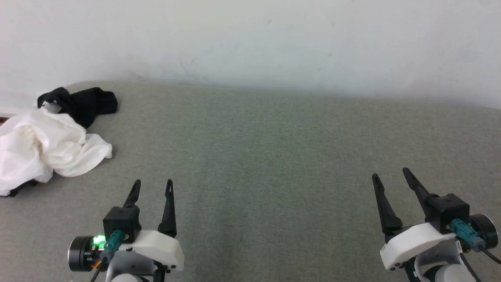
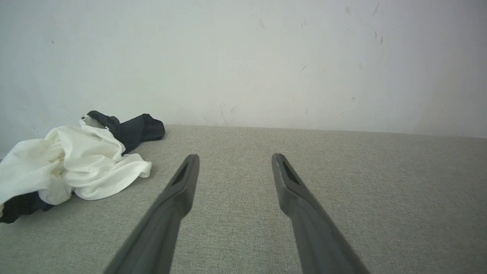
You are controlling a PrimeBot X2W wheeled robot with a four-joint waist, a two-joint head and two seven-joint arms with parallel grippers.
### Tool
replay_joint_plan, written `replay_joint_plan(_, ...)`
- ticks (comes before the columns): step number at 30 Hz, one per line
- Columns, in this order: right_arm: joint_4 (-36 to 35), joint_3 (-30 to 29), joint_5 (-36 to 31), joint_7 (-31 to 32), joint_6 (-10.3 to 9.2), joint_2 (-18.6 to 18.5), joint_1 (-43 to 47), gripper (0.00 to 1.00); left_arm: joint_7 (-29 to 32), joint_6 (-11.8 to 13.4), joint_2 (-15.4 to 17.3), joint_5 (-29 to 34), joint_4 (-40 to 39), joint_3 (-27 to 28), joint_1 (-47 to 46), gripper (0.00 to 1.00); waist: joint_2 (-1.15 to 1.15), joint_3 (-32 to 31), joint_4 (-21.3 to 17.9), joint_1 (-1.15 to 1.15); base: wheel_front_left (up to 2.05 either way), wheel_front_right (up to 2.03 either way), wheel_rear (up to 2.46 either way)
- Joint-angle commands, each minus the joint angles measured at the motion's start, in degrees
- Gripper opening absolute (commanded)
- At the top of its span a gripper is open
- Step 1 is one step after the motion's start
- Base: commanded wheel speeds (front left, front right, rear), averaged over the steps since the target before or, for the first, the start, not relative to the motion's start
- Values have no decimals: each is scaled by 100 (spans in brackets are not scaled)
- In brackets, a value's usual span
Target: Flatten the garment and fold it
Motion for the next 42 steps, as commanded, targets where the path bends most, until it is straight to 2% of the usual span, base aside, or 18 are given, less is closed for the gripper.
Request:
replay_joint_plan(1, 22, 3, 72, -66, -4, 8, -79, 100, -63, 62, 33, -49, 39, -7, -97, 100, -1, -8, 157, 0, 0, 0, 0)
replay_joint_plan(14, 97, 50, 134, -215, -5, 10, -118, 100, -219, 209, 68, -137, 65, -2, -39, 100, -1, -25, 695, 0, -3, -3, -3)
replay_joint_plan(42, 232, 263, 285, -469, -7, 16, -197, 100, -542, 468, 171, -289, -36, -9, 200, 100, -1, -38, 1476, 0, -2, -2, -2)
